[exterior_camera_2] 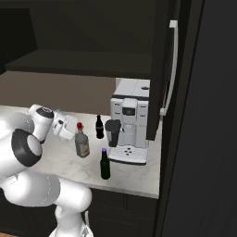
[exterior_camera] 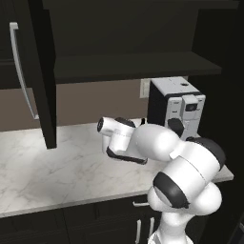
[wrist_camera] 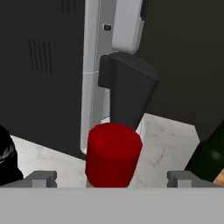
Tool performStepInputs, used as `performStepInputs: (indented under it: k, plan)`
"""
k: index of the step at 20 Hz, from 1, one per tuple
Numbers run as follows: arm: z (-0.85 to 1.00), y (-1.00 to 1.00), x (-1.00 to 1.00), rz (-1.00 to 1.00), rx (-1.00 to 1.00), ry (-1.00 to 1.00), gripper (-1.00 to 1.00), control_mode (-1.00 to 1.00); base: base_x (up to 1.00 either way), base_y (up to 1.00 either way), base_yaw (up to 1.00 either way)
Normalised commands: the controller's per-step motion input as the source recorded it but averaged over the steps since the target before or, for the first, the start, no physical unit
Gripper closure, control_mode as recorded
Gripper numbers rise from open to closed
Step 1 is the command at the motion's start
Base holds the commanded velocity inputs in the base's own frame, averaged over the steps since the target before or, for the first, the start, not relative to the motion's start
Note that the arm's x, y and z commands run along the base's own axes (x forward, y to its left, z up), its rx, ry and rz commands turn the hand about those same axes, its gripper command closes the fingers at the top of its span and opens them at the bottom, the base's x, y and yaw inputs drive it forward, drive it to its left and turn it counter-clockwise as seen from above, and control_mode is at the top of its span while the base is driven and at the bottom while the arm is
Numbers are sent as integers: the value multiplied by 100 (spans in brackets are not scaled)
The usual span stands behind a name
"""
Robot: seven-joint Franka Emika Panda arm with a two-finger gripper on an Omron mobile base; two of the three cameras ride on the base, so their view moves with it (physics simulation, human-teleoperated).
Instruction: Sort all alcoholic drinks to one cabinet, and non-alcoholic drinks to the other.
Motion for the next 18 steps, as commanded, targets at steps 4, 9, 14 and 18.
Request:
performStepInputs:
  k: [4,9,14,18]
  plan:
    - [0,-3,16,0,0,0,-100,-100,0,0,0]
    - [-3,-1,1,0,-3,0,100,-100,0,0,0]
    - [4,-13,-5,0,-3,0,100,-100,0,0,0]
    - [64,-31,-29,0,1,0,100,-100,0,0,0]
